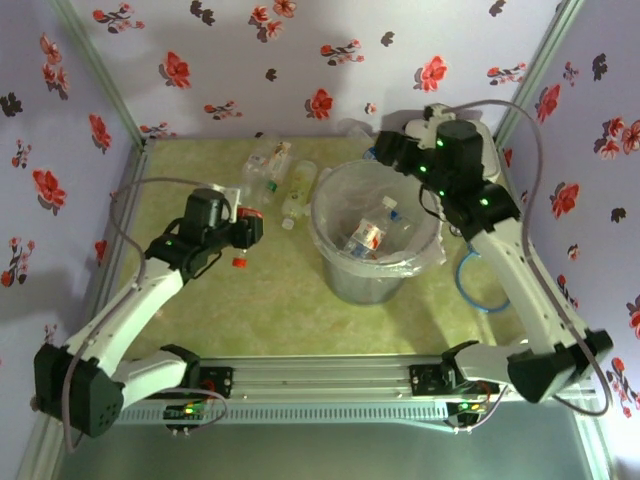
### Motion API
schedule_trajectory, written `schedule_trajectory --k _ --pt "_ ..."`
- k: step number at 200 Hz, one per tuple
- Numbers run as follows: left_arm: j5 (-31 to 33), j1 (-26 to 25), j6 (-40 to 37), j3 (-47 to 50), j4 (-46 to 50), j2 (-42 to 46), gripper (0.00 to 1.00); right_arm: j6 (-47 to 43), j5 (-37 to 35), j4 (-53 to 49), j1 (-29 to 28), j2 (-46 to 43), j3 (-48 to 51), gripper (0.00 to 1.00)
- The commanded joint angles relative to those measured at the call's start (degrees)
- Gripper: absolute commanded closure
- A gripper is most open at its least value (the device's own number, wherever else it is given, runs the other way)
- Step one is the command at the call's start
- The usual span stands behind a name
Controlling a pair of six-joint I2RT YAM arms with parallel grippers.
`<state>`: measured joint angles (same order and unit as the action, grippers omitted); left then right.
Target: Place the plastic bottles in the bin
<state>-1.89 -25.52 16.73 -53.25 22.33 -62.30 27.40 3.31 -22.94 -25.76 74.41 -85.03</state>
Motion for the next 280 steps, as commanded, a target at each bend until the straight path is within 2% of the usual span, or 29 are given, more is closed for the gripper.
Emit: schedule_trajectory --k 1,34,53,91,125,155,185,200,215,239,271,280 --pt "-1.22 0.29 0.84 -3.64 -3.12 1.94 0.7 -0.05 6.01 3.93 -5.71 5.54 -6.16 0.18" --pt "-13.78 -0.21 3.26 -4.2 -11.31 0.31 0.71 1.38 8.05 3.94 -10.1 13.55 -13.35 0.01" --pt "-17.85 -1.17 1.97 -3.13 -14.18 0.07 0.71 1.95 8.87 4.4 -11.03 16.55 -15.89 0.0" --pt "-20.71 -2.12 0.67 -2.69 -17.06 -1.1 0.72 6.81 13.75 7.51 -11.43 21.65 -17.7 0.02" --pt "-21.77 -2.52 0.36 -3.08 -18.49 -2.12 0.72 7.15 15.75 6.03 -12.39 25.58 -20.75 0.11" --pt "-22.31 -2.96 0.1 -2.68 -19.87 -2.27 0.73 6.02 14.54 4.04 -12.39 26.82 -21.67 0.18" --pt "-22.54 -3.12 0.66 -2.62 -20.14 -2.56 0.73 5.68 14.66 3.29 -12.39 27.09 -21.68 0.41" --pt "-22.46 -3.16 0.67 -2.49 -20.0 -2.71 0.73 5.68 14.13 4.36 -12.34 26.15 -20.56 0.48" --pt "-22.47 -3.14 0.67 -2.47 -20.0 -3.07 0.62 5.0 12.94 4.6 -12.32 25.34 -20.39 0.54" --pt "-22.46 -3.07 1.02 -2.38 -20.78 -3.52 0.44 3.37 11.59 4.51 -11.8 24.58 -21.73 0.55" --pt "-21.01 -2.96 1.11 -2.21 -21.05 -2.61 0.04 -1.23 7.69 3.16 -10.11 22.59 -25.53 0.55" --pt "-20.08 -2.83 1.11 -2.03 -20.82 -2.06 0.0 -2.57 5.97 3.31 -9.18 21.16 -25.88 0.54"
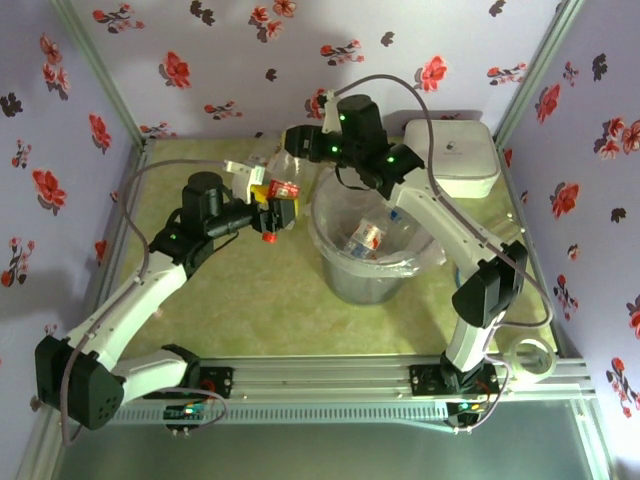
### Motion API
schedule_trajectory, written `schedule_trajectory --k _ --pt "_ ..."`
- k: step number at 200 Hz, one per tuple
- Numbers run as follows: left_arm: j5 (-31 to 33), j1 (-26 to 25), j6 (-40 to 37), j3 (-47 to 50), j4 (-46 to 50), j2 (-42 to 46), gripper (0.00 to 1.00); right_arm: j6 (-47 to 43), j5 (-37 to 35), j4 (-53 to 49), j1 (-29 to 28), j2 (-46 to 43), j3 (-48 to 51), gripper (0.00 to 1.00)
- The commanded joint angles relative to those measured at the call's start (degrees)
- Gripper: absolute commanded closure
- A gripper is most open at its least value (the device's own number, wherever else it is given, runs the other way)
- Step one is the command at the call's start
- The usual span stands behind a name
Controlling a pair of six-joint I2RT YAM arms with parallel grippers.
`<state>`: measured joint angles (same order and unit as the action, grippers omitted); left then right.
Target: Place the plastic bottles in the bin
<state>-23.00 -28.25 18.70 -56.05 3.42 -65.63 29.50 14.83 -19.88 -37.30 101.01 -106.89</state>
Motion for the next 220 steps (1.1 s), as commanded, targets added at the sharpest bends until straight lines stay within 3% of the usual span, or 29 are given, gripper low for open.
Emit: schedule_trajectory --k 1,71,110,148,182,220 --pt "1.16 -0.03 -0.86 0.81 -1.83 1.32 0.0 -4.82 -5.62 0.27 2.47 -5.59 -4.07 0.54" --pt "6.48 2.3 3.62 2.72 -2.27 0.5 0.0 -12.52 -15.13 -3.97 12.56 -22.09 2.91 0.59" --pt "1.04 2.17 6.69 2.2 -7.82 -3.15 0.0 -18.34 -25.93 -10.66 14.95 -29.53 8.71 0.62" --pt "-3.78 -0.97 4.82 -3.97 -7.01 -6.66 0.0 -16.75 -29.07 -13.93 14.98 -31.4 16.16 0.64" --pt "-2.44 -4.55 -0.28 -7.78 -1.24 -10.62 0.0 -8.4 -24.47 -11.12 14.04 -30.84 24.28 0.66" --pt "0.47 -7.36 -3.03 -8.95 0.94 -14.05 0.0 -3.73 -28.31 -9.15 8.13 -29.93 31.42 0.65"
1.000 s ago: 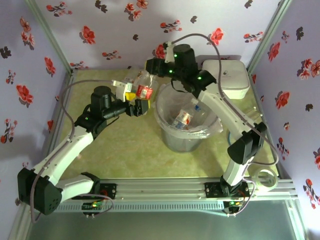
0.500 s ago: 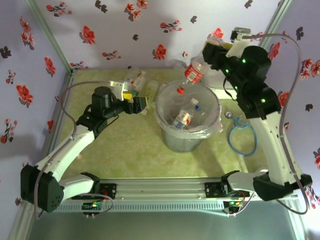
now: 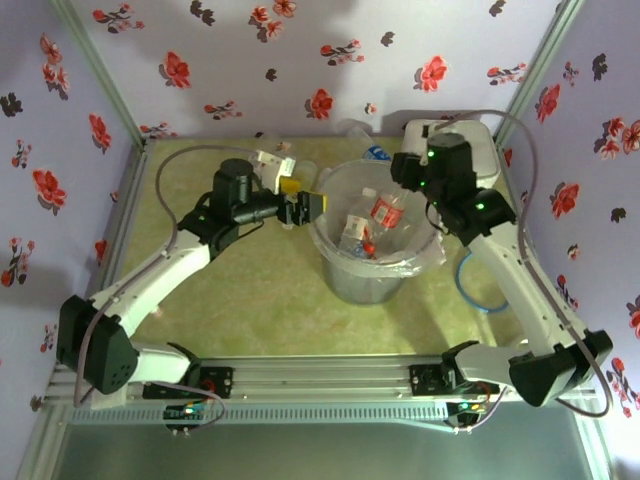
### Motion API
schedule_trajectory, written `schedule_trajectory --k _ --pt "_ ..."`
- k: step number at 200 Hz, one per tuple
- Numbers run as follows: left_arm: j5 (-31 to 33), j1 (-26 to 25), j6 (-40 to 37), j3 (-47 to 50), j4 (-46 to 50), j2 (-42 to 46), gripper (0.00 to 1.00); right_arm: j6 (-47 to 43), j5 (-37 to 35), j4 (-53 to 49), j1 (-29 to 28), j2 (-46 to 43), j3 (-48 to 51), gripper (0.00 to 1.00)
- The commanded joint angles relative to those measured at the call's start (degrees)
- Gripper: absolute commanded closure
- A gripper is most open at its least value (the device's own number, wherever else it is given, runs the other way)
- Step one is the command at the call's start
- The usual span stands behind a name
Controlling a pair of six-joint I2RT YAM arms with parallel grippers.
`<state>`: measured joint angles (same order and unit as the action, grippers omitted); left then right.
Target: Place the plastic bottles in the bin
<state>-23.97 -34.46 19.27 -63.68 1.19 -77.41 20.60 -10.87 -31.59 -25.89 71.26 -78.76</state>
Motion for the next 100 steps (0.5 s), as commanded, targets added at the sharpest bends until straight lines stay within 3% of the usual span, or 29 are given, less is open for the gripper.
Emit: schedule_trajectory --k 1,68,100 --pt "1.4 -1.14 -3.61 -1.29 3.14 -2.38 0.0 5.29 -2.72 2.67 -3.37 -0.17 3.5 0.65" --pt "2.47 -2.54 -5.37 -1.42 4.02 -6.69 0.0 17.39 -3.19 11.2 -5.19 -2.61 16.1 0.61" --pt "2.48 -2.68 -5.12 -1.53 3.35 -7.06 0.0 17.24 -3.42 9.75 -5.31 -3.37 16.02 0.4"
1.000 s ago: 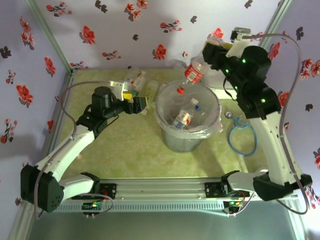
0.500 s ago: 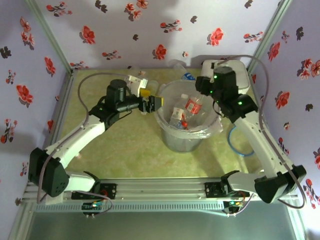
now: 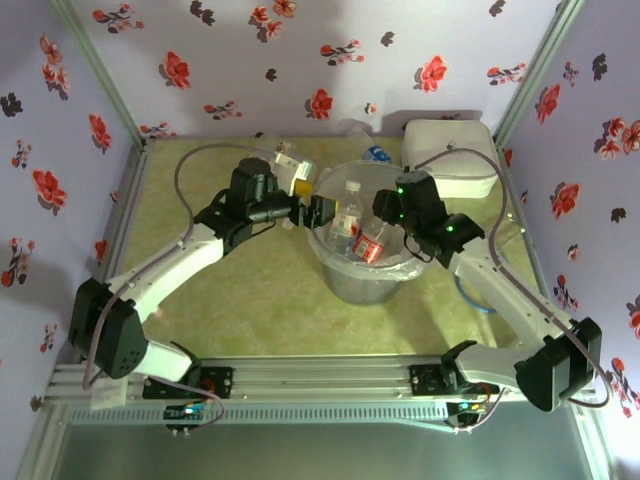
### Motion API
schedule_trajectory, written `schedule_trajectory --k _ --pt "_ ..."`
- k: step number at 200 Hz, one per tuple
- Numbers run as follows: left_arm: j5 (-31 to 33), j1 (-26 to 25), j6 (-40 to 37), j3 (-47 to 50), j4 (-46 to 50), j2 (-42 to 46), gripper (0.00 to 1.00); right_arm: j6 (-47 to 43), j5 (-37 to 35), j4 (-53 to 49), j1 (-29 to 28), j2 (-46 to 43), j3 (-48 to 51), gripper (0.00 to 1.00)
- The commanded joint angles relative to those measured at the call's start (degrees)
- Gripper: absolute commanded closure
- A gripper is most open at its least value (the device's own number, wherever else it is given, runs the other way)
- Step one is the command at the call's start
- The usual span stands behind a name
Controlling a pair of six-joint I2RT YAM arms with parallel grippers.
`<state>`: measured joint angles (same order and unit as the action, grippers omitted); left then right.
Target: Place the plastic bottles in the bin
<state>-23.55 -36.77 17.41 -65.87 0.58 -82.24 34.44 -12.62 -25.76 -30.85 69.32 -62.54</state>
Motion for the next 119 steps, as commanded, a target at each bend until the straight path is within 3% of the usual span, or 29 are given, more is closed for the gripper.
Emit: schedule_trajectory --k 1,27,61,96,119 --pt "2.04 -0.38 -3.26 0.65 3.98 -2.23 0.0 3.33 -1.73 3.85 -0.35 -1.49 -0.29 0.39" --pt "2.37 -0.4 -3.52 0.89 4.31 -1.93 0.0 -0.01 -4.23 -0.56 -0.27 -4.11 -5.14 0.19" --pt "2.78 -0.4 -3.46 1.18 3.99 -1.54 0.0 -5.68 -9.24 -5.61 0.88 -5.29 -11.31 0.15" --pt "3.09 -0.4 -3.48 1.68 3.92 -0.45 0.0 -6.42 -7.49 -5.24 2.29 -5.48 -12.34 0.24" --pt "3.32 -0.4 -3.43 1.88 3.98 -0.24 0.0 -5.3 -2.77 -4.74 1.99 -3.25 -12.51 0.47"
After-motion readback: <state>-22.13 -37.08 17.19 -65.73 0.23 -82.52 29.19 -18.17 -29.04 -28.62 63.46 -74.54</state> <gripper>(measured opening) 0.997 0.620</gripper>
